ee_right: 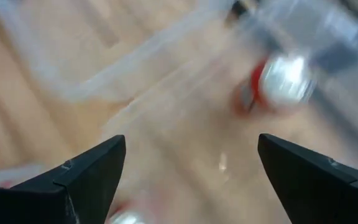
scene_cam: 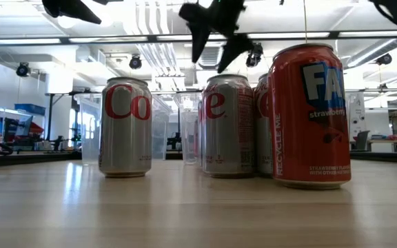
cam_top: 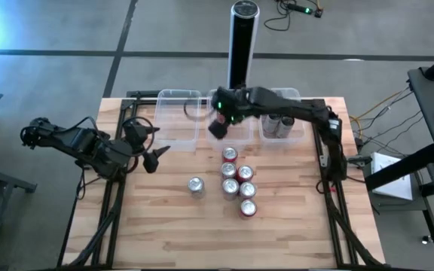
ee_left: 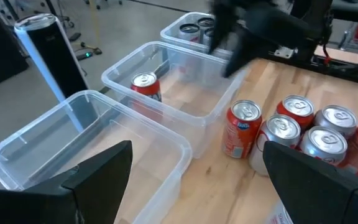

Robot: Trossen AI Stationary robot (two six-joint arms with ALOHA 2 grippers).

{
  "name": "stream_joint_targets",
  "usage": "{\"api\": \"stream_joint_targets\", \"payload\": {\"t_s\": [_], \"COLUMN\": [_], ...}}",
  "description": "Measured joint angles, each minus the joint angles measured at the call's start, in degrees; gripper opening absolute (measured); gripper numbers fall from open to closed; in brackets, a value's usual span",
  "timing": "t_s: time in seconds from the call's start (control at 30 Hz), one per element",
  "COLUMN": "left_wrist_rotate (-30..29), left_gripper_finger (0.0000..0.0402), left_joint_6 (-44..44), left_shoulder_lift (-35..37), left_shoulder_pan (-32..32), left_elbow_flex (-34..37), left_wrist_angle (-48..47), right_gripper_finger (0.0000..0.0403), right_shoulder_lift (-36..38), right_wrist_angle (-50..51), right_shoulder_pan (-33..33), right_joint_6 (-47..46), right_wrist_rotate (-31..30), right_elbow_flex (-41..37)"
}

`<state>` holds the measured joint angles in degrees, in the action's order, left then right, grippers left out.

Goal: Sort soda cans
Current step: Put the red soda can into the middle white bin

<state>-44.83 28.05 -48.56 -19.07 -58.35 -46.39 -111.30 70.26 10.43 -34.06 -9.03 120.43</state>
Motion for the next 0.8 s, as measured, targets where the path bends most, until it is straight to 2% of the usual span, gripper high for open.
{"api": "stream_joint_targets", "payload": {"t_s": [0.1,0.2,0.3,0.4,0.57,0.8], "left_wrist_rotate": [0.42,0.43,0.43,1.96,3.93,6.87], "left_gripper_finger": [0.0345,0.0345,0.0345,0.0345,0.0345,0.0345], "left_joint_6": [-1.30,-3.36,-5.52,-8.07,-9.54,-9.02], "left_shoulder_lift": [-0.07,-0.07,-0.04,-0.07,-0.42,-0.61], "left_shoulder_pan": [0.00,0.00,0.00,0.00,-0.02,-0.02], "left_elbow_flex": [0.00,0.00,0.00,0.00,0.00,0.00], "left_wrist_angle": [0.18,0.33,0.75,1.68,3.99,4.40], "right_gripper_finger": [0.0361,0.0361,0.0361,0.0361,0.0361,0.0361], "right_shoulder_lift": [0.13,-0.30,-1.27,-2.24,-4.15,-5.85], "right_wrist_angle": [3.71,3.21,2.52,3.34,4.72,3.92], "right_shoulder_pan": [-5.33,-10.29,-13.62,-14.81,-13.77,-11.63], "right_joint_6": [-15.37,-27.99,-35.46,-42.25,-47.52,-47.91], "right_wrist_rotate": [-2.14,-2.55,-3.62,-8.30,-13.36,-8.69], "right_elbow_flex": [-0.80,-2.17,-3.03,-3.63,-4.88,-7.85]}}
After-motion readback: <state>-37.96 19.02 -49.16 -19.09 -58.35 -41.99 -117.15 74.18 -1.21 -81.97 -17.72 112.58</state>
